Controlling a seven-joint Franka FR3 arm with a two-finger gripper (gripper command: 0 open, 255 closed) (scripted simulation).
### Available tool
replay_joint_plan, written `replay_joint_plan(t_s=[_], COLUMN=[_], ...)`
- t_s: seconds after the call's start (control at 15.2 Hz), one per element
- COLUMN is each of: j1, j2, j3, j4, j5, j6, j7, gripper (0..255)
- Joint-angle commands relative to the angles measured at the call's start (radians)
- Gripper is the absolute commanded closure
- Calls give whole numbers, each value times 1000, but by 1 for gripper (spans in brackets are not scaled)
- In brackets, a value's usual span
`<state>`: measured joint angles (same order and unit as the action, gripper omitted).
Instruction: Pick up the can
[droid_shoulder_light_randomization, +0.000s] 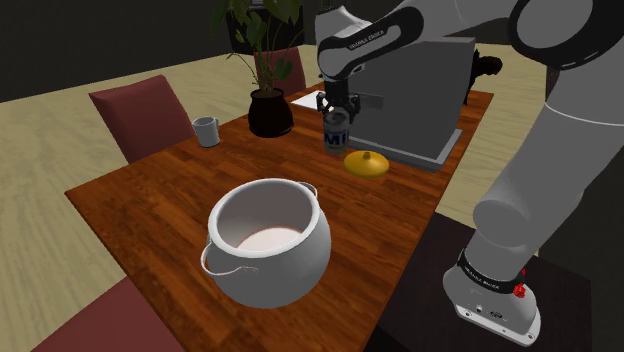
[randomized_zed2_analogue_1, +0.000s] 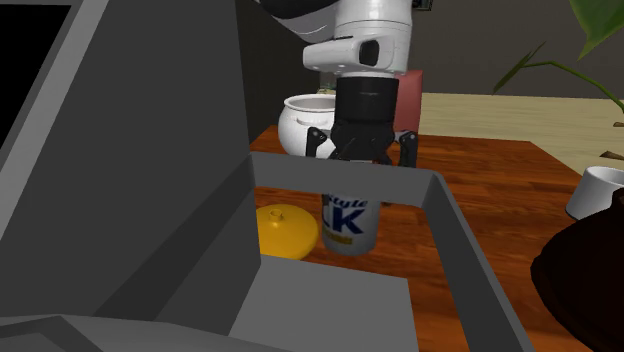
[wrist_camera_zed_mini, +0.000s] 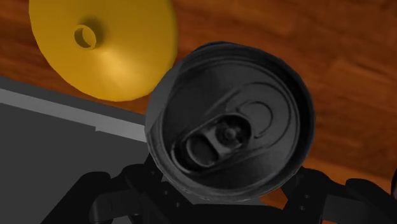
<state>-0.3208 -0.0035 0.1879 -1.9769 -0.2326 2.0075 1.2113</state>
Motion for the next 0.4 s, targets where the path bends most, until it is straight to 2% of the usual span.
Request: replay_joint_plan(t_s=[0.0,0.33], j1=[0,1], j2=[-8,-16], j3=[0,1], j4=[19,52], j5=[4,10], j6=[-26,-65], j7=[-6,-16], gripper=[255,255])
